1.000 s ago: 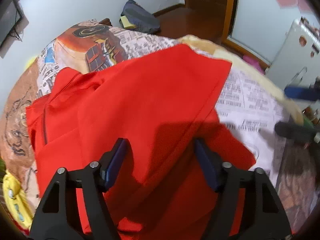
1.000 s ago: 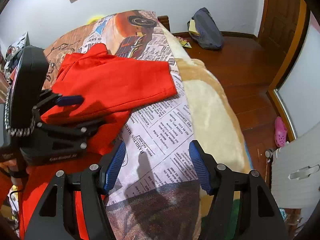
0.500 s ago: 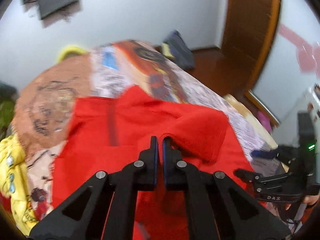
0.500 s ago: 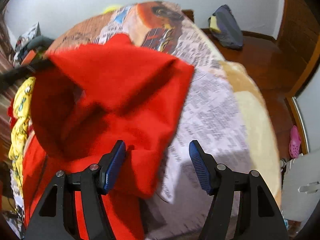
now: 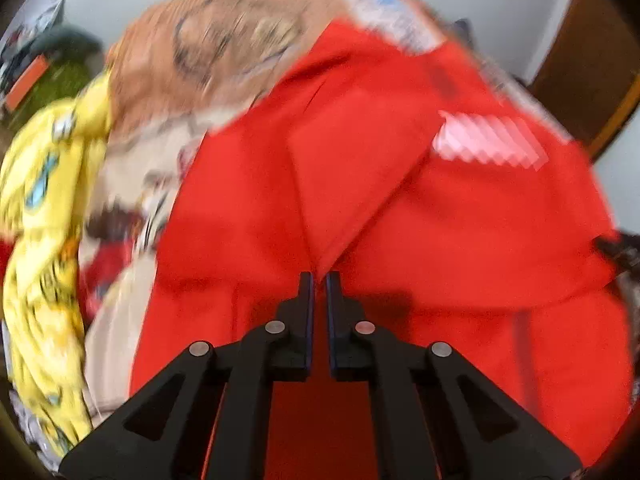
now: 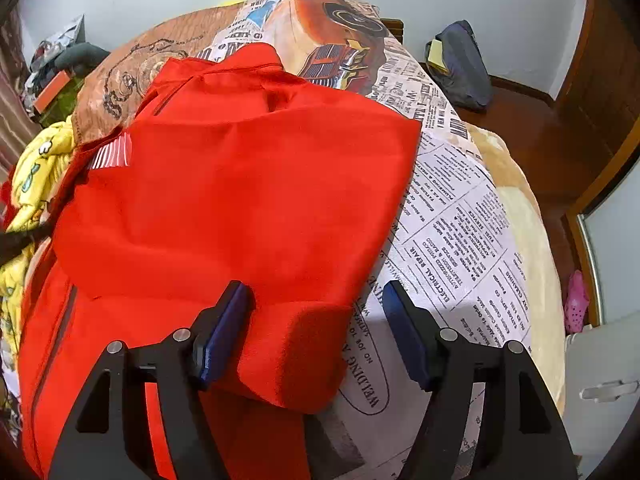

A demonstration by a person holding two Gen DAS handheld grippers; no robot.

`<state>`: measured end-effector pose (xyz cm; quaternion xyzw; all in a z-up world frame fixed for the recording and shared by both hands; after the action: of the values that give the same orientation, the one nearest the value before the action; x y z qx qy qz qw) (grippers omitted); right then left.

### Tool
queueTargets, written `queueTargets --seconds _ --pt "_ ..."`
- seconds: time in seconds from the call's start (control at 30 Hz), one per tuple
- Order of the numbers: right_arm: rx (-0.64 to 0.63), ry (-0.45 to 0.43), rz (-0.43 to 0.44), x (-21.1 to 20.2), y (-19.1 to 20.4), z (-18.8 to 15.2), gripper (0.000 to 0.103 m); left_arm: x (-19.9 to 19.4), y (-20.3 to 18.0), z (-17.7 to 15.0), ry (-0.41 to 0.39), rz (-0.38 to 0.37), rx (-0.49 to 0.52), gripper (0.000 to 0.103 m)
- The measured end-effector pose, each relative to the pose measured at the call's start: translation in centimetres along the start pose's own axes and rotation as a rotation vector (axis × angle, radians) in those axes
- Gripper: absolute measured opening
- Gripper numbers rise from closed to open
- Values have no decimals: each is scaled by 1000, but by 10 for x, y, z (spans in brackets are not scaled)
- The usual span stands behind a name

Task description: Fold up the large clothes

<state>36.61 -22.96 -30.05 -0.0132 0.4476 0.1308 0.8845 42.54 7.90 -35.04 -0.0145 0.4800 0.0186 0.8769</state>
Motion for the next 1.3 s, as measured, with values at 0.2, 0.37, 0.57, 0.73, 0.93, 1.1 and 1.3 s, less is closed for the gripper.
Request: queueTargets --seconds 0.2,0.37,0.57,0.73,0.93,1.1,1.3 --pt "-2 7 -19 3 0 1 68 -6 12 -6 7 -47 -48 33" --pt "5 9 -29 5 2 2 71 -29 11 28 -92 -66 -37 52" --pt "-2 9 -45 8 4 2 77 -12 -12 55 -100 -8 108 55" --pt "0 9 -44 8 5 1 77 20 -29 62 -82 36 188 56" --pt "0 10 -45 8 5 2 77 23 -28 81 -129 40 180 29" --pt "-1 10 -44 9 5 2 78 12 1 95 -161 75 107 4" --pt "0 8 -46 9 6 2 78 -7 62 98 -188 9 -88 4"
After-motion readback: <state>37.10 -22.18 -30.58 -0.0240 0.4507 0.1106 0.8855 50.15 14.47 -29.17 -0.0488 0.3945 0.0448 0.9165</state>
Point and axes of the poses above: each gripper's, at about its wrist camera, not at the fingertips, and x roughly the way its jaws point, y to its left, z to its top, the point moved 10 cm from there along x, roughly the way its jaws point, and after that the axes turned 8 degrees about -y, right-handed, at the moved point
